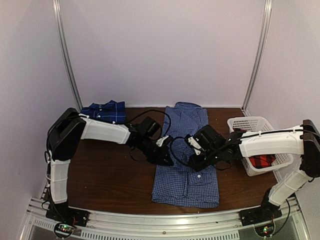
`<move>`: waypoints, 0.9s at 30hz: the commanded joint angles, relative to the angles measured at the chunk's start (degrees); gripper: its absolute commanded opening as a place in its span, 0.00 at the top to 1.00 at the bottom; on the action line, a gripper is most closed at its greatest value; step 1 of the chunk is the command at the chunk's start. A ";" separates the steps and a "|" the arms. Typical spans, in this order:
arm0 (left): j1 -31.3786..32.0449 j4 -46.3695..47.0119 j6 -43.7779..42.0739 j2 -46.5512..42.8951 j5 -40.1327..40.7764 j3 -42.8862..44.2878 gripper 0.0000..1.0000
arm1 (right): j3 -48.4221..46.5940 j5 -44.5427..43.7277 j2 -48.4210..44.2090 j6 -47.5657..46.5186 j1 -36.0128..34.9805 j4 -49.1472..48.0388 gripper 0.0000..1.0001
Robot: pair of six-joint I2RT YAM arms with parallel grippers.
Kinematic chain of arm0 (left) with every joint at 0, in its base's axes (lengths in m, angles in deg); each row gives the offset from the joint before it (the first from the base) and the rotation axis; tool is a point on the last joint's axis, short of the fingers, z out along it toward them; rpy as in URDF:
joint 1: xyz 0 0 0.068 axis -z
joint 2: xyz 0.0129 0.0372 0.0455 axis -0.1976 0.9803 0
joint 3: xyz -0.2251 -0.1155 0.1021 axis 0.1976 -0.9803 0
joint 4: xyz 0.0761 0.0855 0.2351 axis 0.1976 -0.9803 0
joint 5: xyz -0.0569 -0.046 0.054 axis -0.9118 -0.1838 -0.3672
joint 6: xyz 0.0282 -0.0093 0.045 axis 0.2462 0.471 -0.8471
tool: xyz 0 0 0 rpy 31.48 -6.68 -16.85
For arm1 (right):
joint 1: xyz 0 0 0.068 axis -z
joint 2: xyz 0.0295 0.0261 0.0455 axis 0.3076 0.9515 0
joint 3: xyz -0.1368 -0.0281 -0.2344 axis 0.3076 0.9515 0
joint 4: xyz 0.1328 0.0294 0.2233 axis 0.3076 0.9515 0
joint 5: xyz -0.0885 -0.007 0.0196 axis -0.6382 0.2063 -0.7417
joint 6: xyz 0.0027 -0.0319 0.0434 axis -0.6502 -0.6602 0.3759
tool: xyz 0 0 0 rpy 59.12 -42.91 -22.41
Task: Fold and stack the long sleeve shirts
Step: Adjust the sleeve of the rectangle-folded shirt.
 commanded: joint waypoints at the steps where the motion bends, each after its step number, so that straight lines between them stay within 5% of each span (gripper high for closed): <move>1: 0.55 2.11 0.24 0.22 -1.58 1.99 1.00 | -0.74 -4.24 0.78 0.22 -0.80 -0.74 0.69; 8: 0.53 2.10 0.74 -1.51 -2.34 2.57 1.00 | -4.64 -3.00 2.78 -1.71 -1.35 2.80 1.00; 20: 0.55 2.18 2.15 -9.28 -2.90 -3.44 1.00 | -15.83 7.37 6.30 -5.25 -6.23 21.54 1.00; 27: 0.38 3.57 2.76 -14.00 -1.68 -13.17 1.00 | -14.51 15.00 9.77 -2.32 -9.07 17.31 1.00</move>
